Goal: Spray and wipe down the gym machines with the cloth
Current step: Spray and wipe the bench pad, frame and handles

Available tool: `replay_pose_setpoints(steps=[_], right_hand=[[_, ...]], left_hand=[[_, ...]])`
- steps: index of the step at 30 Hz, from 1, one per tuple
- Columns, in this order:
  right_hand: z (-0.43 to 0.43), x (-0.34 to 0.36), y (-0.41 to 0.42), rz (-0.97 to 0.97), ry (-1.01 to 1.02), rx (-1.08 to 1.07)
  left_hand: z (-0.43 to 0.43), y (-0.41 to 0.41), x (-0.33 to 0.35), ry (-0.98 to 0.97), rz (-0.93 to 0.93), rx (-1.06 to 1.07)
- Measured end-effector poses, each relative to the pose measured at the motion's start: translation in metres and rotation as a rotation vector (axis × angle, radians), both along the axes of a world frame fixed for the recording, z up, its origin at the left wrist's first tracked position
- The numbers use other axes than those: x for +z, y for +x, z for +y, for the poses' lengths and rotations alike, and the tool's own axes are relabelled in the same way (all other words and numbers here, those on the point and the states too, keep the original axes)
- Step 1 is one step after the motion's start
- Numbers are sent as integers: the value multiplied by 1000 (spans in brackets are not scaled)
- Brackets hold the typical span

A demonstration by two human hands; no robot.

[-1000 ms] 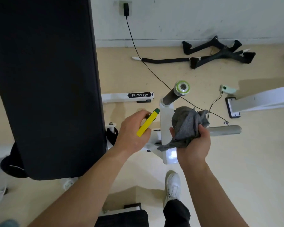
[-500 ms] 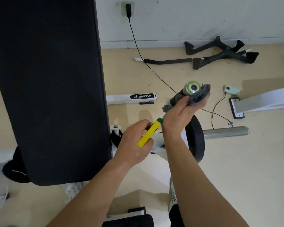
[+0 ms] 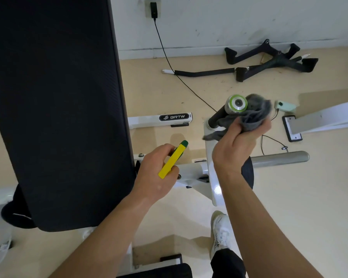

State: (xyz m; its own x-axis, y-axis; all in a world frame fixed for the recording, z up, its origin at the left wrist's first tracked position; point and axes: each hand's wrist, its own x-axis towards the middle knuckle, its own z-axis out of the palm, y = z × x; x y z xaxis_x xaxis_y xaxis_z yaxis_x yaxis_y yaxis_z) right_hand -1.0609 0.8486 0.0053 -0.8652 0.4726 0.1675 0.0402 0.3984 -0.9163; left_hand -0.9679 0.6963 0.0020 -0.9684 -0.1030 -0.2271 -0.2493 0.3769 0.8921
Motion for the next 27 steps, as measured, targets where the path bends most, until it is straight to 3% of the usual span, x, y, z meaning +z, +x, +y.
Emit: replay_pose_setpoints(steps=[2, 5, 10, 12, 14, 16, 18, 23, 27], right_hand=[[-7, -1, -4, -14, 7, 19], [-12, -24, 2, -191, 84, 71], [17, -40, 19, -363, 289, 285], [36, -26, 13, -341, 72, 290], [48, -5, -2, -260, -316, 264], [46, 7, -19, -302, -697, 246], [41, 9, -33, -394, -851, 223], [43, 3, -73, -520, -462, 481], [42, 7, -91, -818, -529, 797]], left_hand=[[-1, -3, -1, -27, 19, 3], [1, -6, -1, -53, 48, 12], [11, -14, 4, 4, 50, 43], [15, -19, 5, 28, 56, 32], [16, -25, 4, 29, 60, 21], [19, -32, 4, 27, 49, 16], [21, -39, 4, 17, 49, 9], [26, -47, 3, 28, 71, 33], [25, -54, -1, 28, 46, 43]])
